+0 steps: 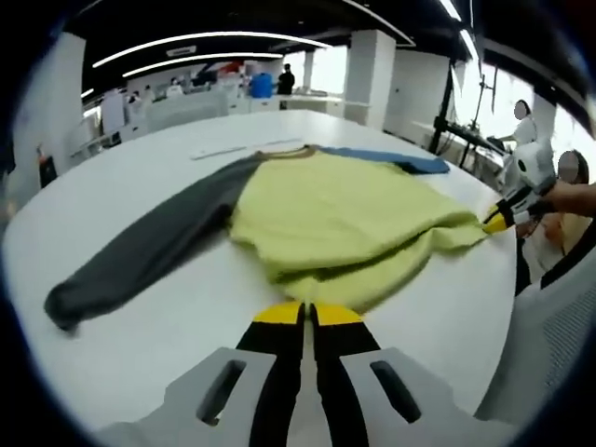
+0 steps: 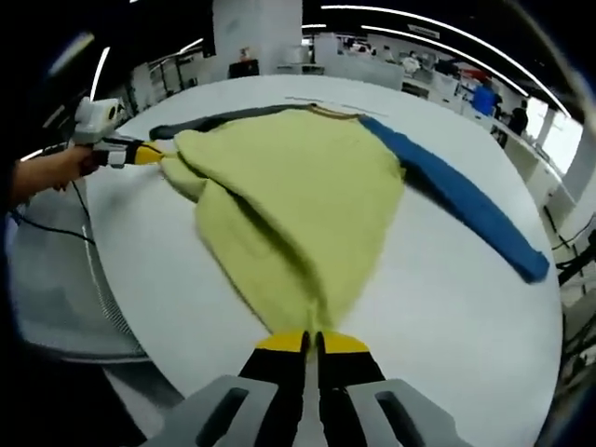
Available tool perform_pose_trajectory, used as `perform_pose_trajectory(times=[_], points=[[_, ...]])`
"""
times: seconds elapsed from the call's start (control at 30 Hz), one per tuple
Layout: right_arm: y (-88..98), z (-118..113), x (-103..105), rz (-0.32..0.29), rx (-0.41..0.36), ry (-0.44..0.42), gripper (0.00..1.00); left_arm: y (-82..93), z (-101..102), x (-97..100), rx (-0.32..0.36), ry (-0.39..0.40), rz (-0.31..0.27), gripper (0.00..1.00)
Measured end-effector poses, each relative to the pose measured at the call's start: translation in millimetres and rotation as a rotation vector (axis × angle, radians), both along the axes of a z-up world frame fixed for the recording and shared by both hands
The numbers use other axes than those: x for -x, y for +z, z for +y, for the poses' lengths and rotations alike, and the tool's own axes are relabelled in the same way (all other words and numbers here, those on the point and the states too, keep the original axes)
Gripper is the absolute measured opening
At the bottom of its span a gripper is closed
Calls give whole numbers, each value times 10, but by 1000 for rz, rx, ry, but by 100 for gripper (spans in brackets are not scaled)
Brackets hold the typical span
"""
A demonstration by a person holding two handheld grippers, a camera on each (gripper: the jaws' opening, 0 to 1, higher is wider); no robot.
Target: Fold the garment on the visible template until the final outline fits inside the template.
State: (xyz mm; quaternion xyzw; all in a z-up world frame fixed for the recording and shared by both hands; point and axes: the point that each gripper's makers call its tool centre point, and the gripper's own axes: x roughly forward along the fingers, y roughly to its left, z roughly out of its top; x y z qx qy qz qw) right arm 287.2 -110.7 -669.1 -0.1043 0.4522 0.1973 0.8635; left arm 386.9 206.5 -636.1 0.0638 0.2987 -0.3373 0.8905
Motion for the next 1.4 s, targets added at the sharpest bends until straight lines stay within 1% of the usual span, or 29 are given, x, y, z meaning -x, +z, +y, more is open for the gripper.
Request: perform_pose_trajectory(times=[0.07,0.17,0.23,0.3,0.37,0.4,0.43,0.47,0.53,0.57,0.6,0.73,0.77,0.87,1.07,1.2,1.27,1.3,1.33,1.4], points=[[27,-19,5,8,-3,2,0,15,20,60,-6,-3,6,0],[93,-74,-10,-5,9,11,0,47,49,130,1,1,18,0],[131,-123,-24,-9,17,11,0,63,72,165,10,19,35,0],[192,-169,-47,-16,16,8,0,77,94,208,31,66,75,0],[231,-183,-67,-20,9,7,0,113,62,246,54,75,87,0],[234,-190,-76,-20,11,10,0,109,58,264,57,83,96,1],[227,-196,-81,-17,17,20,0,79,59,300,49,93,122,1],[221,-199,-88,-17,21,24,0,59,57,320,44,98,137,1],[193,-209,-102,-16,31,33,0,23,40,338,44,105,144,1],[168,-213,-103,-10,35,36,0,-26,52,354,37,121,168,1],[151,-215,-103,-8,36,36,0,-48,57,353,35,133,175,1],[86,-225,-87,3,34,29,0,-94,51,343,41,158,180,1],[55,-225,-67,14,27,24,0,-104,46,342,41,160,179,1],[22,-226,-46,21,20,16,0,-142,45,329,36,167,180,1],[-6,-234,-36,24,2,0,0,-172,50,308,36,179,158,1],[20,-260,-44,20,-18,-36,1,-138,49,327,41,160,135,2],[67,-259,-50,6,-53,-41,3,-108,70,335,52,157,125,4],[76,-260,-52,5,-62,-47,5,-88,73,345,67,153,125,6],[104,-257,-55,0,-89,-63,9,-73,80,351,73,152,123,8],[134,-261,-47,5,-121,-80,13,-42,94,364,80,147,116,10]])
